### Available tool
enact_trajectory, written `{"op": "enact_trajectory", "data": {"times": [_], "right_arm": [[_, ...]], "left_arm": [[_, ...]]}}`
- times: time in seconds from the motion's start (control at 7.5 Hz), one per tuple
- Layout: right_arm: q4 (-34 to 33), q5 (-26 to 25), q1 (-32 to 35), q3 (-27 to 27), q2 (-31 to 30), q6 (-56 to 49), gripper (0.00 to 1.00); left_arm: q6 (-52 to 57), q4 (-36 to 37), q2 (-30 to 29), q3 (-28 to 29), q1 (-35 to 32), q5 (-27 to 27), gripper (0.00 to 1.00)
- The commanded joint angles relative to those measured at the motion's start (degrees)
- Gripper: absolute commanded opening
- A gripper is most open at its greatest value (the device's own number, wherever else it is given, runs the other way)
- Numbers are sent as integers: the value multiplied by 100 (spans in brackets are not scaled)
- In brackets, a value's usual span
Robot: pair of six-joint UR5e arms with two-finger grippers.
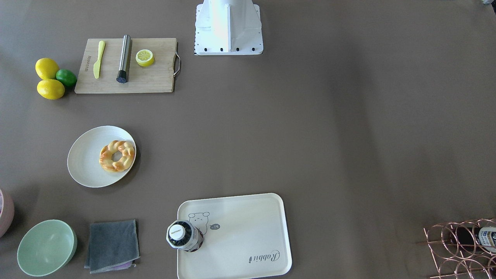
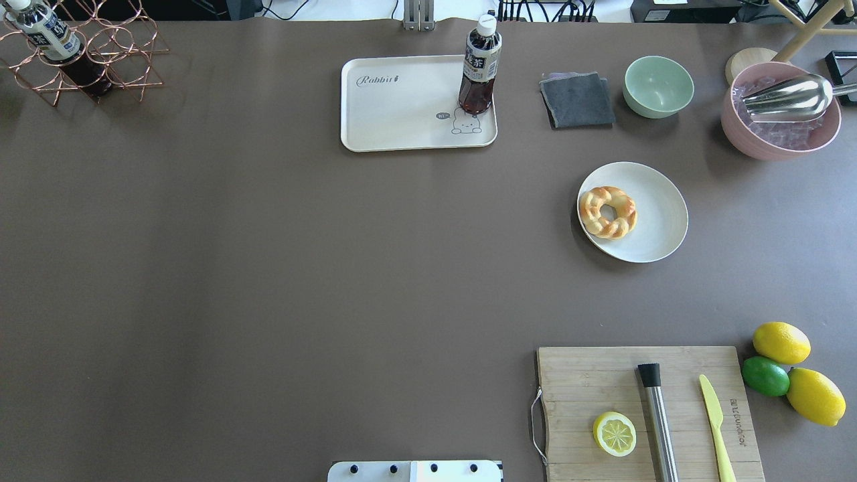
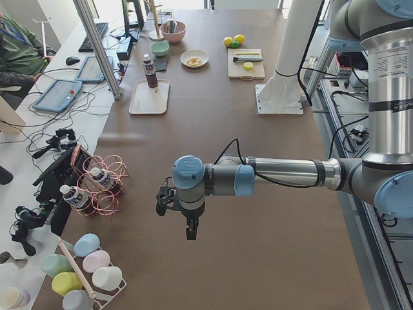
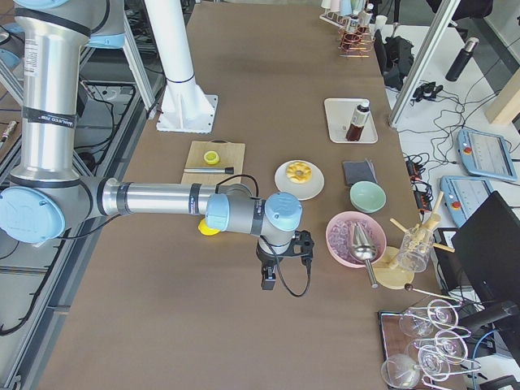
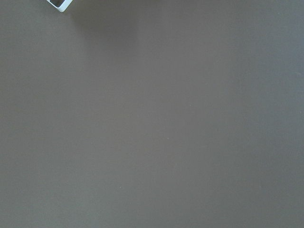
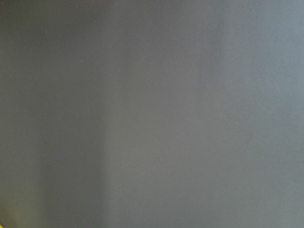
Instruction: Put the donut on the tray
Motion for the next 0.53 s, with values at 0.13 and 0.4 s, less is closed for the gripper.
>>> {"op": "enact_trajectory", "data": {"times": [0.13, 0.4], "right_arm": [[0, 0, 0, 0, -1, 0, 100], [0, 0, 0, -9, -1, 0, 100]], "left_arm": [[0, -53, 0, -44, -14, 0, 98], [-9, -306, -9, -18, -14, 0, 98]]}}
